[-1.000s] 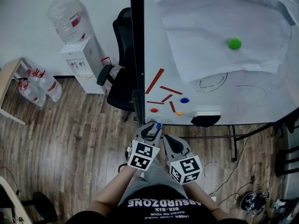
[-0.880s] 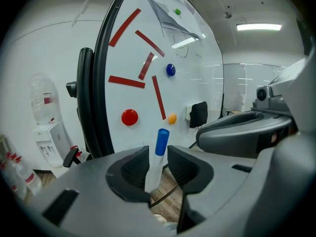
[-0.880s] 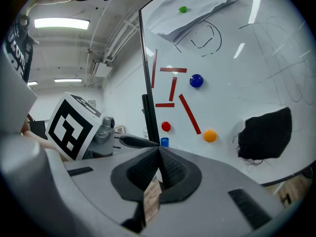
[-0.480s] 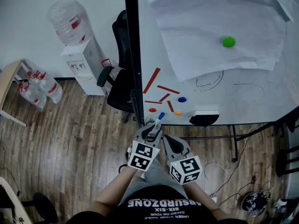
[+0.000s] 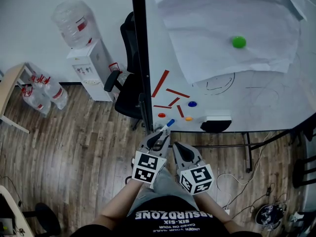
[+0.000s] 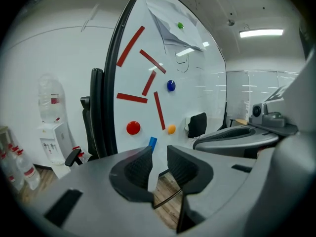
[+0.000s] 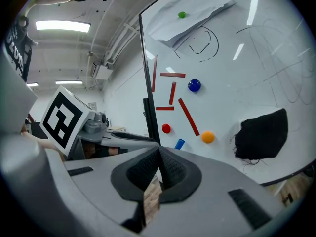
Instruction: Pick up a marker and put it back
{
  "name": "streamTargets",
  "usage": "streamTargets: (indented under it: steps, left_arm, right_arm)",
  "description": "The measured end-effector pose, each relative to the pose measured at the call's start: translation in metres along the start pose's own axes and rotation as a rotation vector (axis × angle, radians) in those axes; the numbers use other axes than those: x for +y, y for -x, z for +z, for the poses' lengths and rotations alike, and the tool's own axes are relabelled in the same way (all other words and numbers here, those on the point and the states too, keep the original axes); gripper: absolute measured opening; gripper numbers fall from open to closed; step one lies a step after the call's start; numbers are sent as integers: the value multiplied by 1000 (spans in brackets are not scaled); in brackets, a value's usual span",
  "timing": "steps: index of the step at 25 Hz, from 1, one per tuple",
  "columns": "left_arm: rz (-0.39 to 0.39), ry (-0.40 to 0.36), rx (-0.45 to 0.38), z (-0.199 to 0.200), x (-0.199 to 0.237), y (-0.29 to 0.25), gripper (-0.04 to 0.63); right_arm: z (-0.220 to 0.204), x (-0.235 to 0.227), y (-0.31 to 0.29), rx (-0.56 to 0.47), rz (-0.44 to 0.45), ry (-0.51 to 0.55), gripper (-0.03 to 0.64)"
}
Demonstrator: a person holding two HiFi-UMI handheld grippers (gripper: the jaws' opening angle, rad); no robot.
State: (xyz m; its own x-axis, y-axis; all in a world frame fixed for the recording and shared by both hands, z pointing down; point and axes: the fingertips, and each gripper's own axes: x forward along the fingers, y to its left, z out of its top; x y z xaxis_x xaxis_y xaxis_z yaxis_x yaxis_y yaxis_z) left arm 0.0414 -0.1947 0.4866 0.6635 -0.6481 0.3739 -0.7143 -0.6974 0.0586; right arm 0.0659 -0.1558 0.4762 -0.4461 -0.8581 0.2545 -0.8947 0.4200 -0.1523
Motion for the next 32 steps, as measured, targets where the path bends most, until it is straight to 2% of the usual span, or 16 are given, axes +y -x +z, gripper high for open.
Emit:
streamTargets:
  steps: [4,9,13,32]
  left_arm:
    - [12,5,-19,-1,0,8,84]
    - [32,21,-38,4,-3,19,27]
    - [33,22,-40,0,-6,26,8]
    - [20,36,-43,-5,-14,44,8]
  right_arm:
    - [0,2,2,2,5,4,-3]
    - [0,8,4,-2,12,13,-3]
    - [1,14,6,-7,20,21,-3]
    - [1,30,13,-22,28,37,-3]
